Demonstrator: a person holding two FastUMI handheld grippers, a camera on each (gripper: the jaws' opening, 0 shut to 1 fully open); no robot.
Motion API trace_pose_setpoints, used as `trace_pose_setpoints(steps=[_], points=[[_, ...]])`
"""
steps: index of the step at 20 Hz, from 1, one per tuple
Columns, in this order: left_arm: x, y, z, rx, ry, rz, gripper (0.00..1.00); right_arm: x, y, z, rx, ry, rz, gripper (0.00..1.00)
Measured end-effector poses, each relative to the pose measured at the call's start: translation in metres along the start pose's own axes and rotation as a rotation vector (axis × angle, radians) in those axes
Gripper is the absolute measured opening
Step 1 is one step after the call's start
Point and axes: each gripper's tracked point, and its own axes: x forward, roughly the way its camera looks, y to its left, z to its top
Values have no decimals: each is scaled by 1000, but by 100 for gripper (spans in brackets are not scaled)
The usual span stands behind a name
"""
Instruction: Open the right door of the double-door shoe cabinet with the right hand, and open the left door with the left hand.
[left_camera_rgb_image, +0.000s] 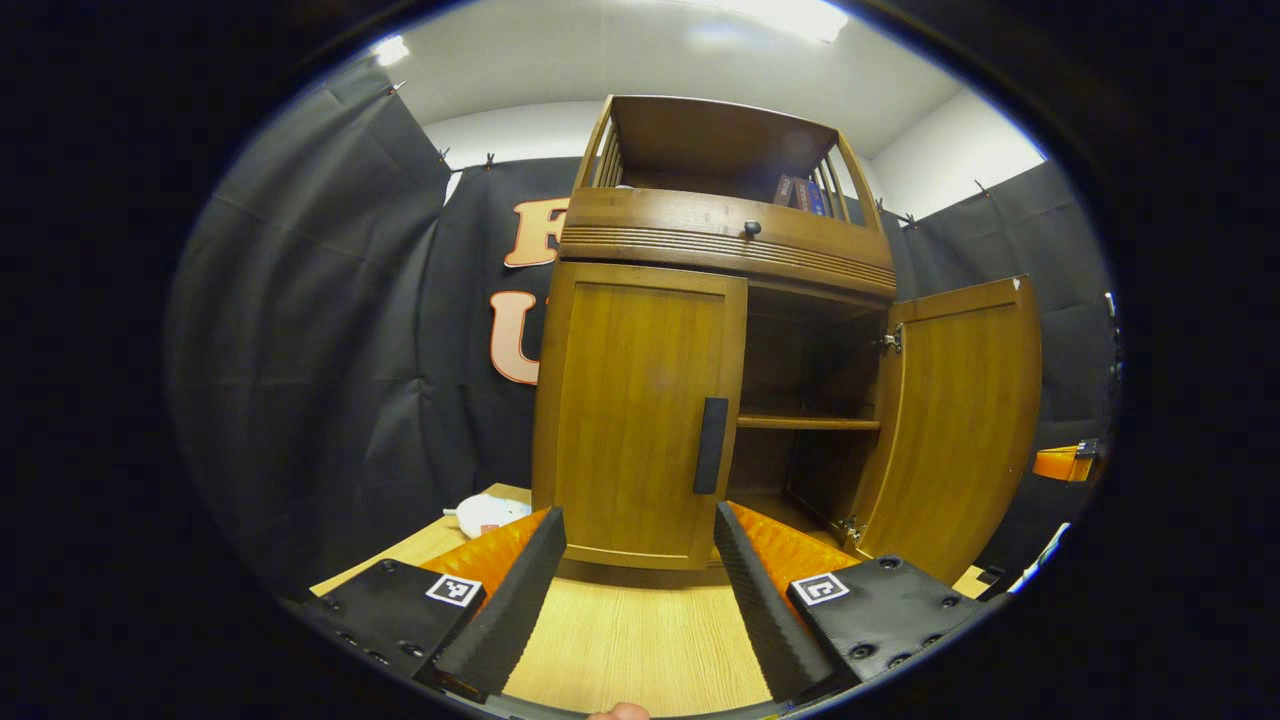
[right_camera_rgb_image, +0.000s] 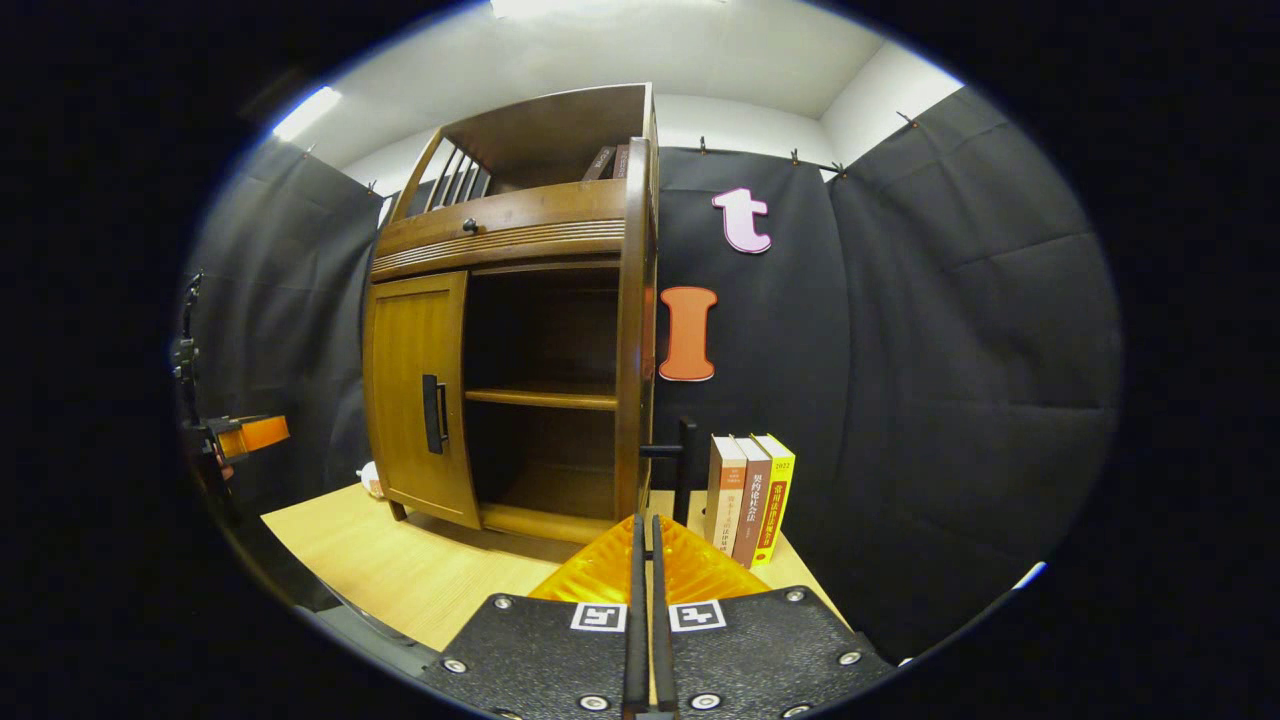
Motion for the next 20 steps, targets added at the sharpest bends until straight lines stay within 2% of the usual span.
trace_pose_setpoints(steps=[3,4,6,7,11,12,15,18,20], points=[[1,-9,0,-9,6,-27,96,-2,38,10,27,-39,13,2],[0,-10,1,-10,5,-33,94,0,46,12,24,-50,16,7],[-2,-10,3,-8,2,-36,94,4,64,12,22,-61,36,7],[-3,-12,3,-8,2,-38,94,7,70,8,20,-53,44,11],[-9,-11,7,-33,3,-46,97,14,87,-5,23,-22,67,63],[-8,-9,9,-29,0,-42,99,15,89,-5,35,-19,67,61],[-4,-11,19,-14,-19,-47,96,12,90,2,39,-42,66,81],[10,-22,26,-29,-15,-87,96,9,86,5,32,-59,49,99],[20,-34,37,-49,-25,-128,94,4,87,4,41,-58,44,99]])
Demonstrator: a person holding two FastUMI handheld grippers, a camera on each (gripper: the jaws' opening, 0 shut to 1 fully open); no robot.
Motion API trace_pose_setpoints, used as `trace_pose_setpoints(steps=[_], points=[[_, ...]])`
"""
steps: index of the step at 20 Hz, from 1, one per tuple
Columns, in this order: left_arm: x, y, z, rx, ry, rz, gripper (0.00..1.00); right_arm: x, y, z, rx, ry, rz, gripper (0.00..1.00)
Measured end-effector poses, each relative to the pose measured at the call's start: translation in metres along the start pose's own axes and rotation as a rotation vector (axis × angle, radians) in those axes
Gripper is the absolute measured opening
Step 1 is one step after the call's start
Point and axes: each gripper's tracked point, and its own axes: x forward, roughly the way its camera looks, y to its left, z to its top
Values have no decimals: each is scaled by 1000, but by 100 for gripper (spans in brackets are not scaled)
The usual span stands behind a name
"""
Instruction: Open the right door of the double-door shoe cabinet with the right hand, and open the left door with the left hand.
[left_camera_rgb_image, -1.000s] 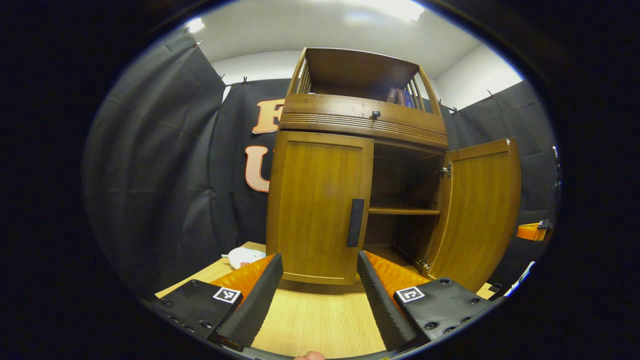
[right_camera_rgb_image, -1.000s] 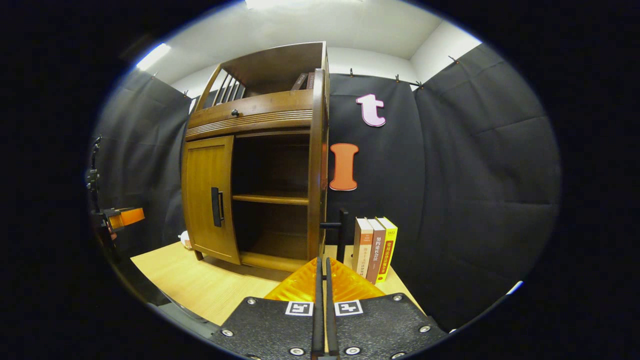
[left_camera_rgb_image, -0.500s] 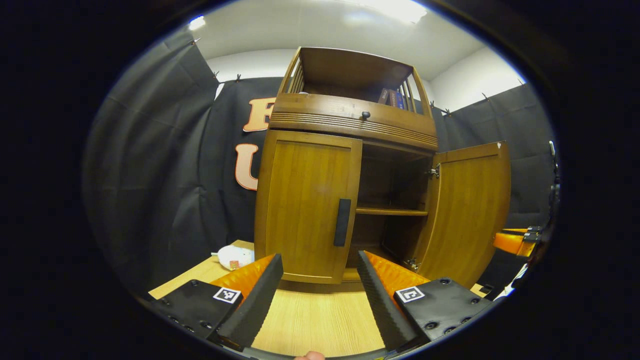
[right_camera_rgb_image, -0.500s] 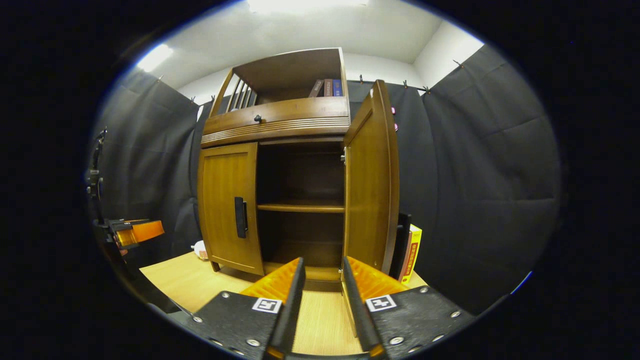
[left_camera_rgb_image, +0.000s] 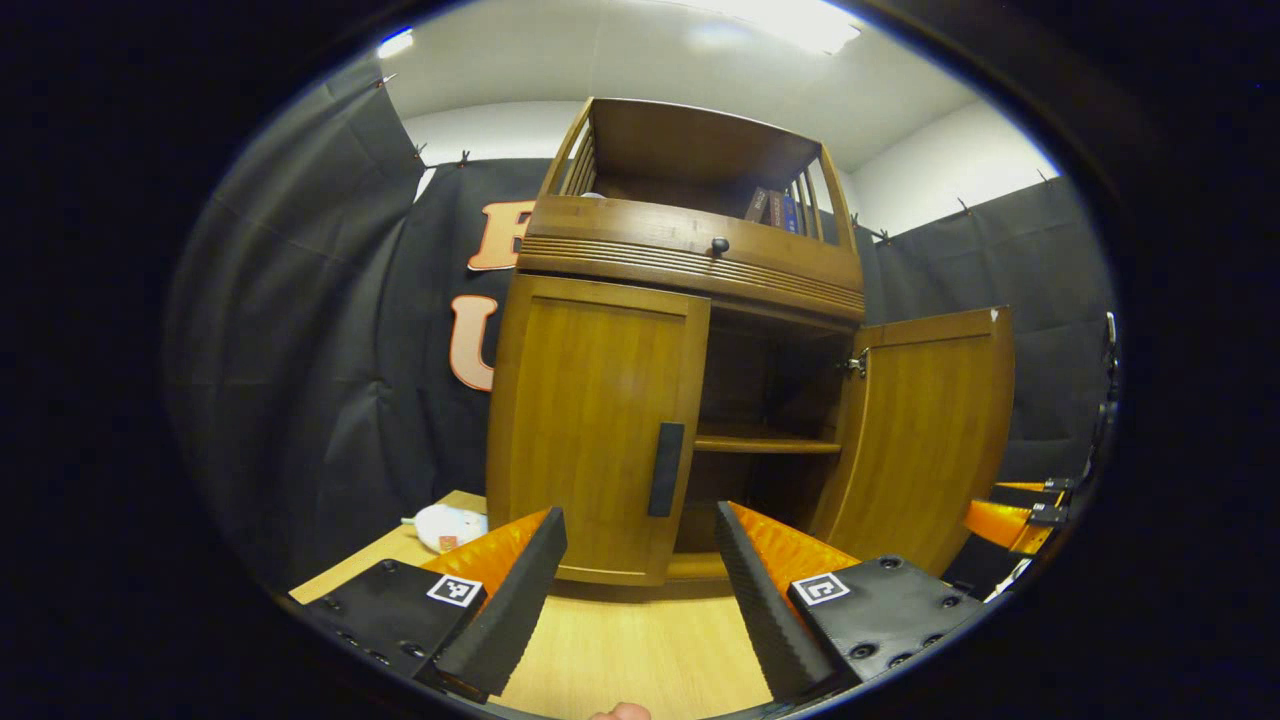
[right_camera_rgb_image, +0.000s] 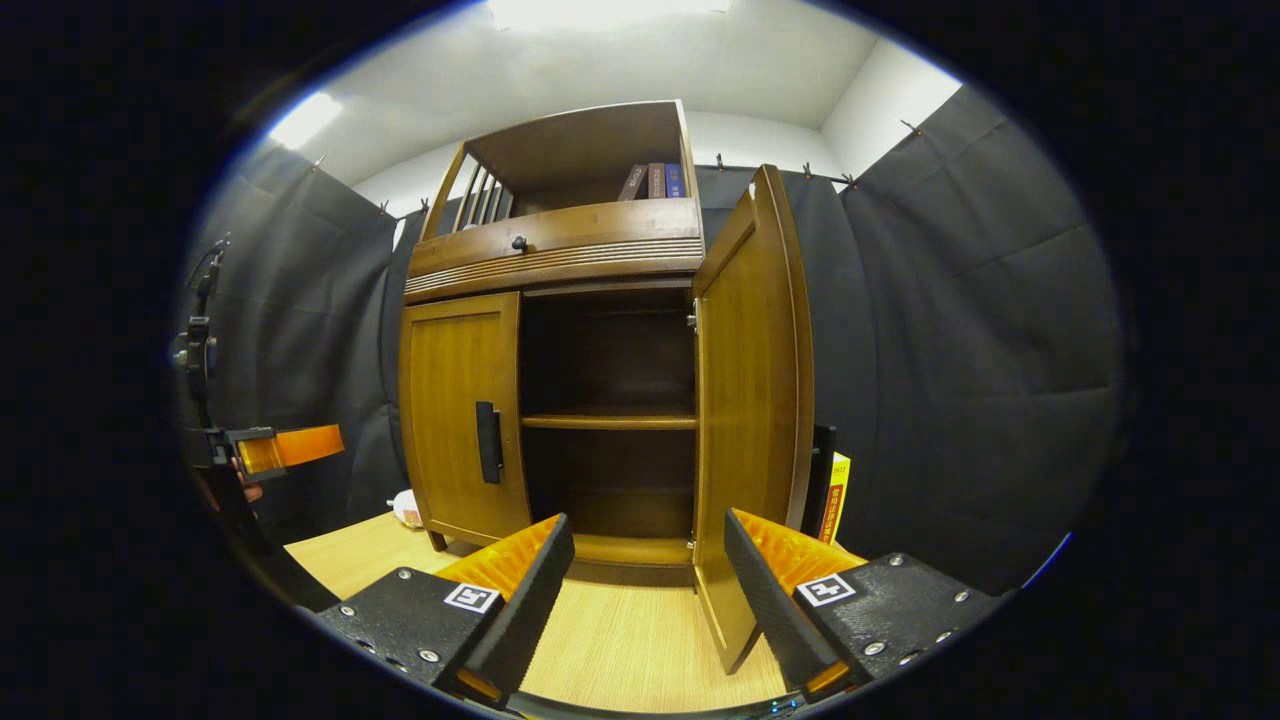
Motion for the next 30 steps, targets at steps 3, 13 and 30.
trace_pose_setpoints(steps=[3,13,30], points=[[34,-17,15,17,-24,-55,94,-7,2,-1,10,5,-1,93],[162,-31,5,97,-23,-49,98,-26,-1,-2,45,5,-31,93],[272,-5,-57,102,55,36,100,-19,-51,-3,69,-5,-131,92]])
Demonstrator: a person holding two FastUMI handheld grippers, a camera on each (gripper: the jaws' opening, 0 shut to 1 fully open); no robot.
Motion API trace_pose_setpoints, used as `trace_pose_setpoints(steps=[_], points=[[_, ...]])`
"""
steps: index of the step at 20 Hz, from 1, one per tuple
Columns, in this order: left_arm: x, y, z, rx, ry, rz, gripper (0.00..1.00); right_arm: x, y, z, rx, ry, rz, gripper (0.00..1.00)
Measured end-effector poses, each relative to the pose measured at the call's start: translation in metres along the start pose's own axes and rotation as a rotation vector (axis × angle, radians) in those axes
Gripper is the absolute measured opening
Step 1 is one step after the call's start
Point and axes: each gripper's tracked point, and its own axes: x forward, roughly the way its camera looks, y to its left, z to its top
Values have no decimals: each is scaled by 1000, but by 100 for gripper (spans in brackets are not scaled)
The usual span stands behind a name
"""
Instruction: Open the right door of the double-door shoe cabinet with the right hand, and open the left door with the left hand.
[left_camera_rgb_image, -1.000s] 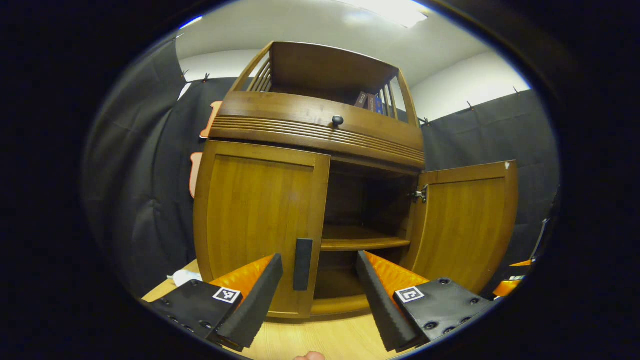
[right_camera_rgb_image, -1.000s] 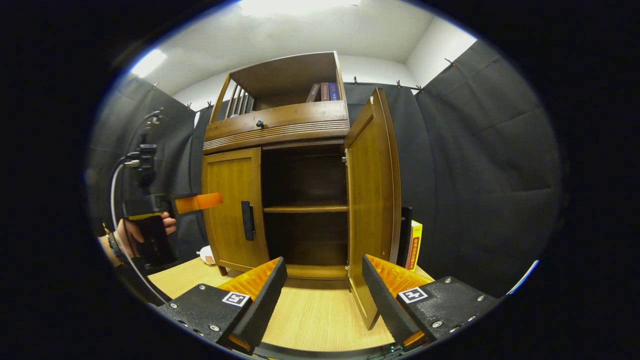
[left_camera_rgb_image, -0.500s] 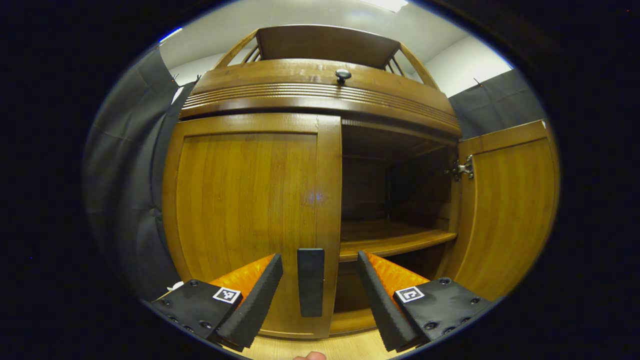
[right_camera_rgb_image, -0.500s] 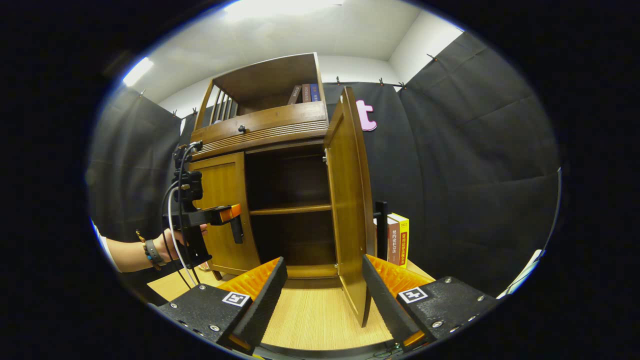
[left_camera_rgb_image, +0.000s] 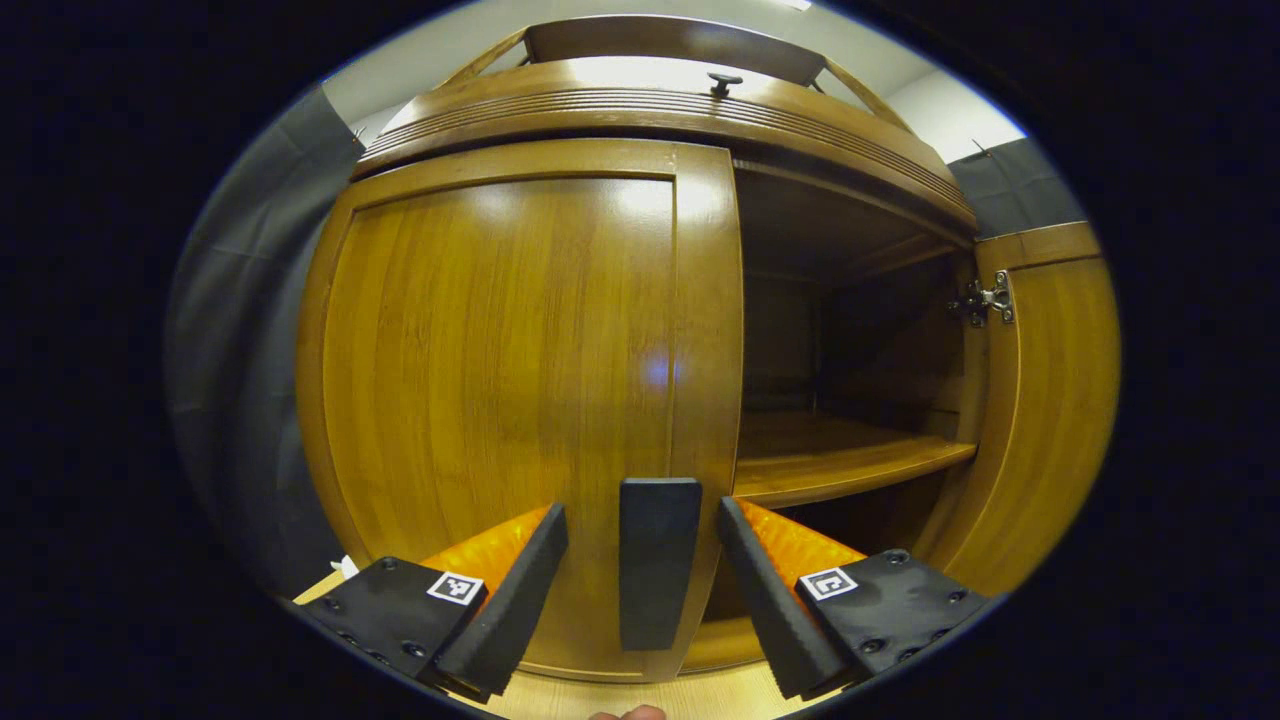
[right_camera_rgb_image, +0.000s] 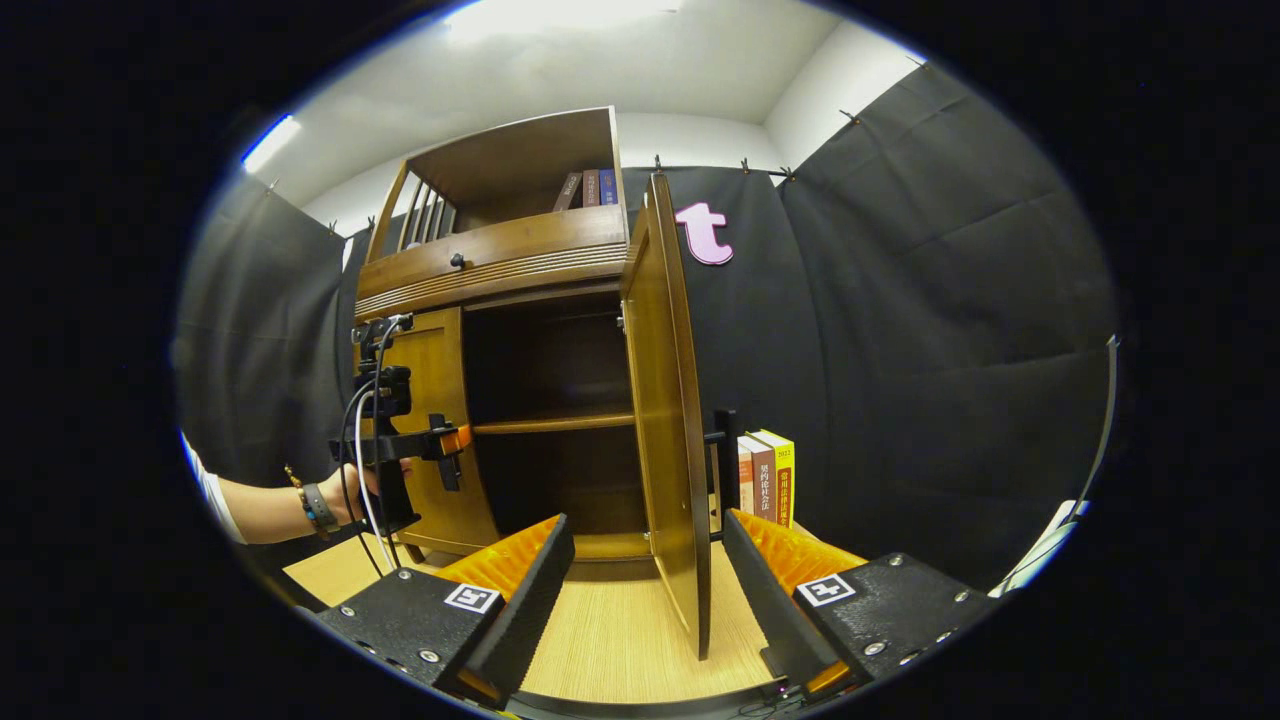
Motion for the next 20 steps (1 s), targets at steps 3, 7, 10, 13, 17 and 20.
trace_pose_setpoints(steps=[3,7,10,13,17,20], points=[[-1,0,-1,4,2,3,100,5,3,-3,0,8,10,93],[0,-2,1,5,-10,1,98,6,10,-5,-23,13,26,92],[-1,-10,-6,-18,12,-27,83,4,15,-12,-38,27,36,93],[-3,-6,-14,-24,19,-26,51,1,17,-14,-37,36,37,93],[-4,-7,-12,40,-4,-21,34,-4,18,-17,-29,40,34,93],[-12,-9,-15,-19,45,-72,29,-8,21,-19,-34,46,35,93]])
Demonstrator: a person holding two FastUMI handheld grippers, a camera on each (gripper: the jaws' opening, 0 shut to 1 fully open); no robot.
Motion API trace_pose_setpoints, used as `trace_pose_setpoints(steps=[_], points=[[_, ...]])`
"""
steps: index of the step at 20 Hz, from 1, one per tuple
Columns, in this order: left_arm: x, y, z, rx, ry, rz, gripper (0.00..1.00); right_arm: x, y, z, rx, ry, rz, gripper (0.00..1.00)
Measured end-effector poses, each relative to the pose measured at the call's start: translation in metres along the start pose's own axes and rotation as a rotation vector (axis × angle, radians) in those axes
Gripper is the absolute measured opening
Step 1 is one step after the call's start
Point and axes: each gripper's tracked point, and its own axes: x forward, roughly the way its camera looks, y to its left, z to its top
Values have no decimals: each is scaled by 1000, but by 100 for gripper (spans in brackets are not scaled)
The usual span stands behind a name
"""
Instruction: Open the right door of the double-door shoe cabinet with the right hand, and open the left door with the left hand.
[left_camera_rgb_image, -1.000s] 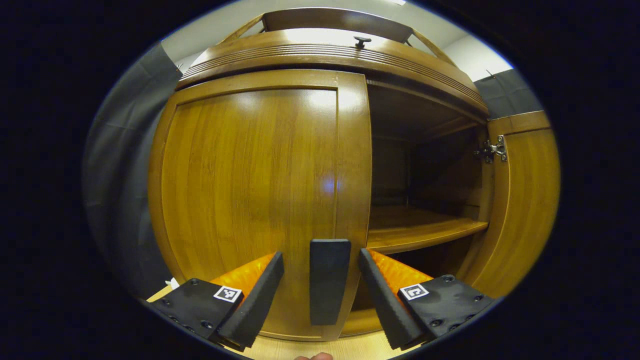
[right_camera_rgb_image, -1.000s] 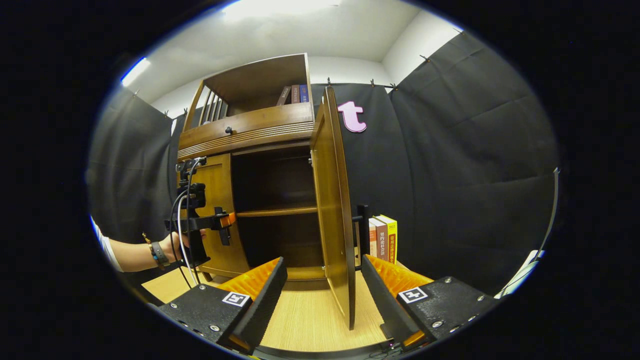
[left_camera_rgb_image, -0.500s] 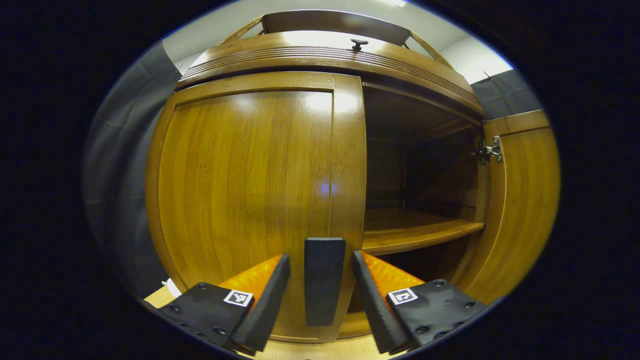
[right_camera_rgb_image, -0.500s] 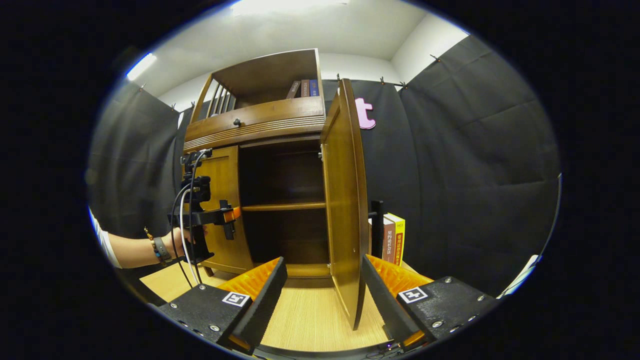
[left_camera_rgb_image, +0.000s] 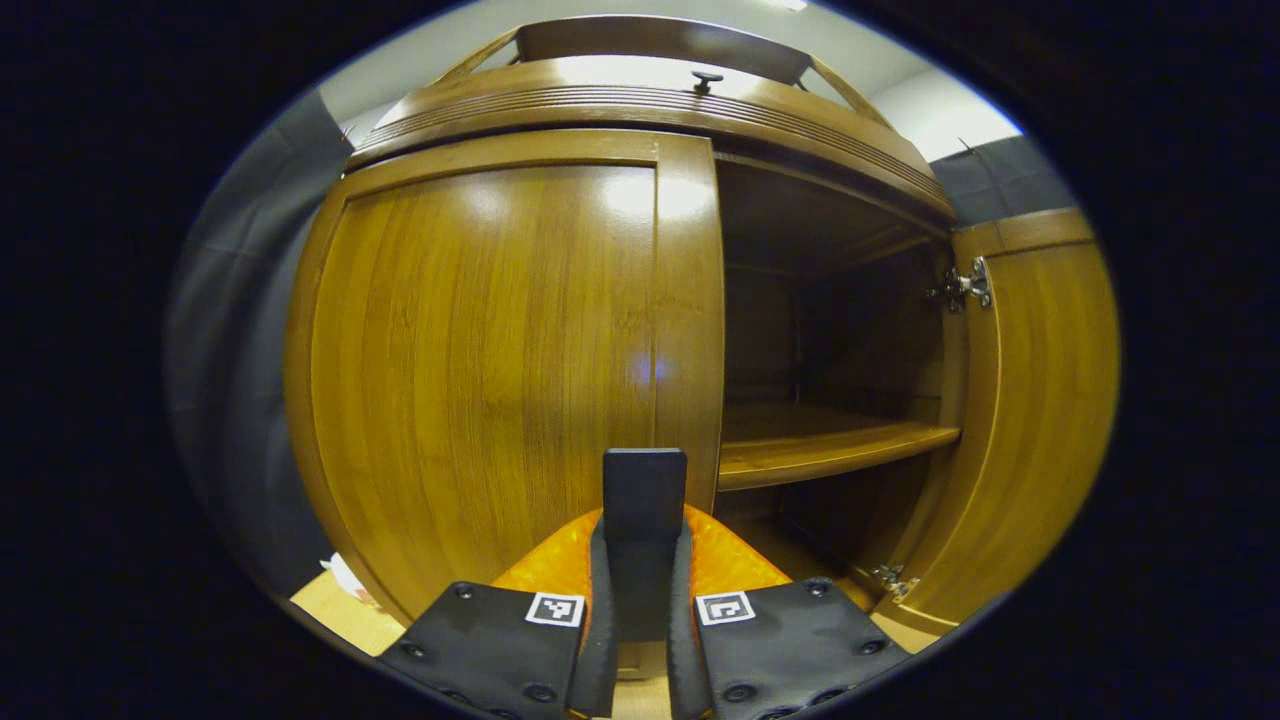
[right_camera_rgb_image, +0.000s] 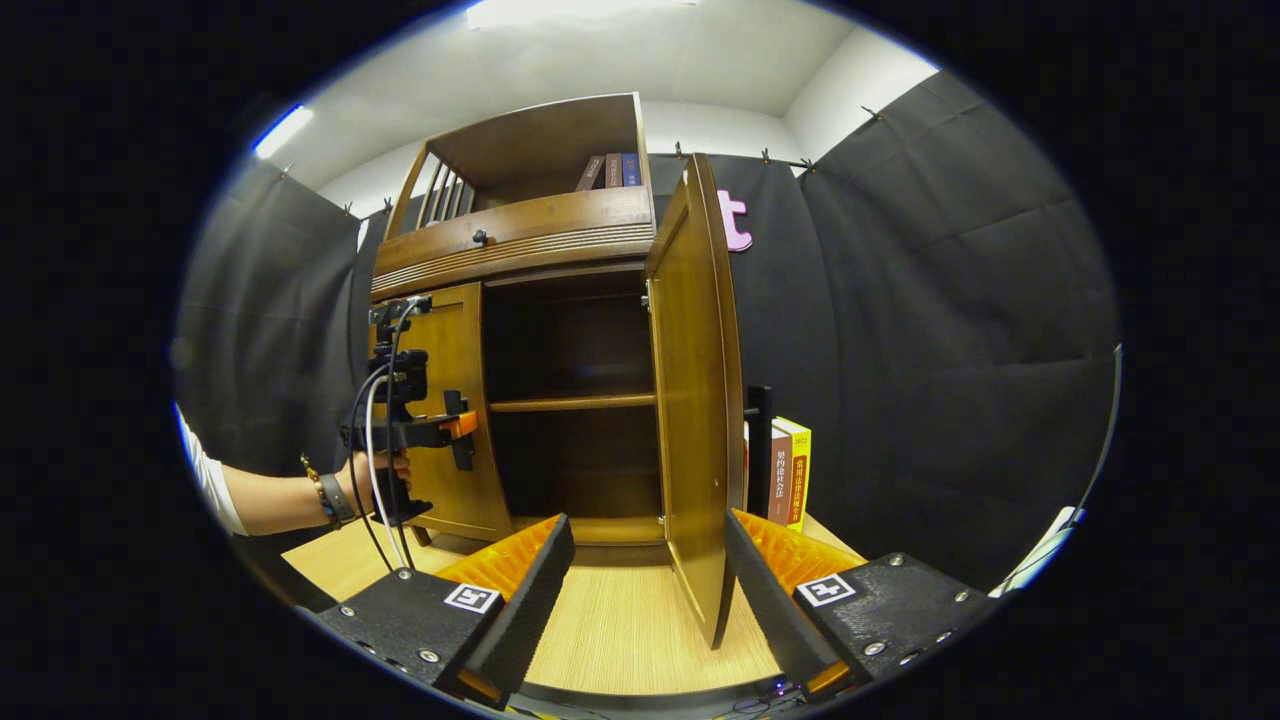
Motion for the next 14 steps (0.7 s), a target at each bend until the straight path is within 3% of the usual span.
trace_pose_setpoints(steps=[3,14], points=[[-21,0,2,46,-1,-11,27,-2,5,-4,-4,9,5,93],[-135,37,6,14,20,24,26,0,32,-7,-36,5,46,93]])
